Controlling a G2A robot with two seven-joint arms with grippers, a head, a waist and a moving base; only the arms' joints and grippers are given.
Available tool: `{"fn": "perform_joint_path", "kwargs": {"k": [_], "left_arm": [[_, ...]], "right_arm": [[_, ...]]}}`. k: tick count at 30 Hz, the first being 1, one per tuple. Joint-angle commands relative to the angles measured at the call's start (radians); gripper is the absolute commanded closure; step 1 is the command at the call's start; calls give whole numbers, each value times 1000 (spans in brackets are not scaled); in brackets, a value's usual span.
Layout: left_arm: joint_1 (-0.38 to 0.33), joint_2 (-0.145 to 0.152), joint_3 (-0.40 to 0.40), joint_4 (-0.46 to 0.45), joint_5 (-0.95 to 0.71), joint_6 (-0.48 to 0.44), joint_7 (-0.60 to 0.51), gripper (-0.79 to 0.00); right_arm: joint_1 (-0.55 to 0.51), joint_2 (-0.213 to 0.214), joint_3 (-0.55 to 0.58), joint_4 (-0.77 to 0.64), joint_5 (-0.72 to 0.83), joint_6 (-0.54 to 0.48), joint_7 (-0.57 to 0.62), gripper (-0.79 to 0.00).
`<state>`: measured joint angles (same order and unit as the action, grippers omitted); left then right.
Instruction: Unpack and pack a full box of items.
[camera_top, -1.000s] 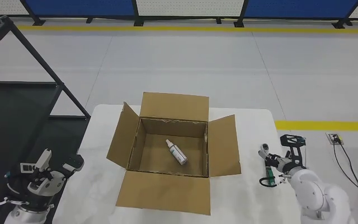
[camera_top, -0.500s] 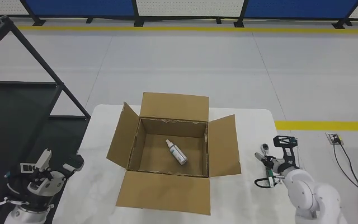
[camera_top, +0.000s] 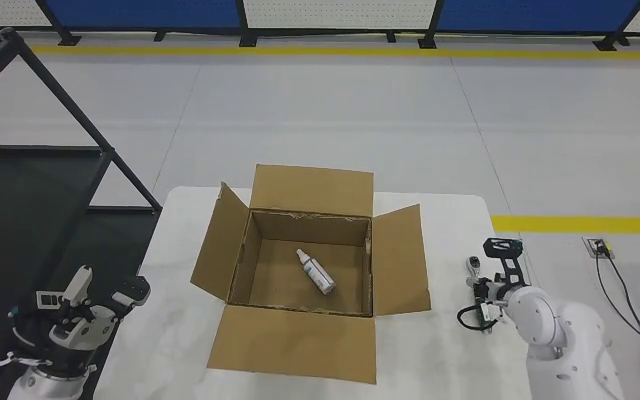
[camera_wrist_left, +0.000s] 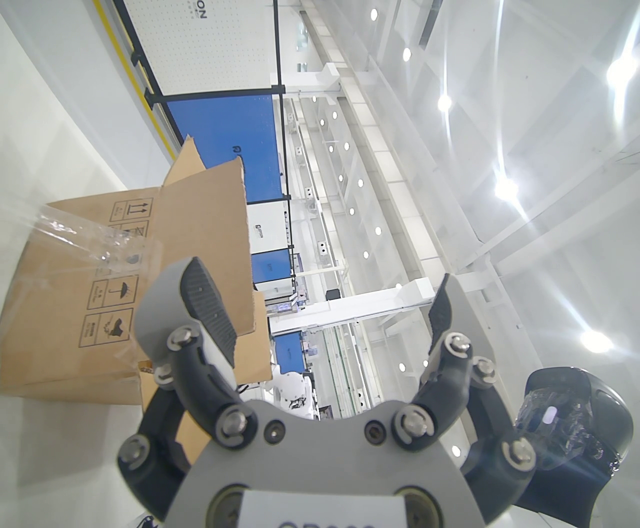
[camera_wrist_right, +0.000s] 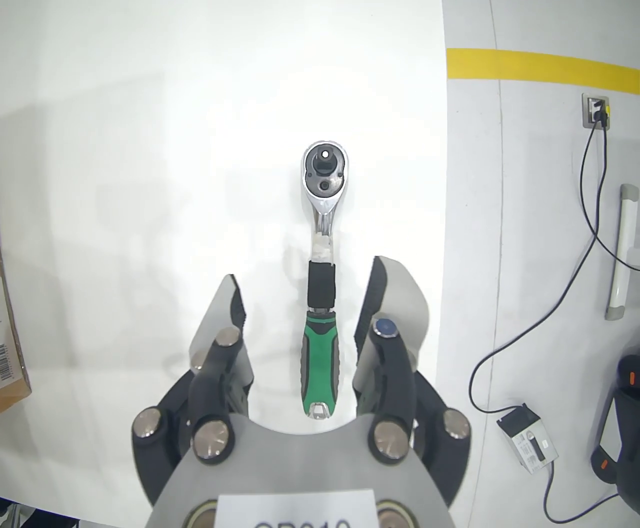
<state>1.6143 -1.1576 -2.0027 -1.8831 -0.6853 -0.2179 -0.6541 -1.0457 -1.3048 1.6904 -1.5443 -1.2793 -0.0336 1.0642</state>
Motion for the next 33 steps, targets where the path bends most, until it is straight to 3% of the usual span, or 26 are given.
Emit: {"fn": "perform_joint_path", "kwargs": {"k": [1,9,18,33], "left_arm": [[0,0,0,0,0,0,0,-785],[0,0,0,0,0,0,0,-785],[0,0,0,0,0,0,0,-785],[0,0,0,0,0,0,0,-785]], "right_arm": [[8,2,-4,13,2,-1,4,-289],[55,10,-25,68,-9,-1,33,-289],[118,19,-47,157,-19,-5,66,-345],[193,33,-68,287,1,-13,76,-317]]}}
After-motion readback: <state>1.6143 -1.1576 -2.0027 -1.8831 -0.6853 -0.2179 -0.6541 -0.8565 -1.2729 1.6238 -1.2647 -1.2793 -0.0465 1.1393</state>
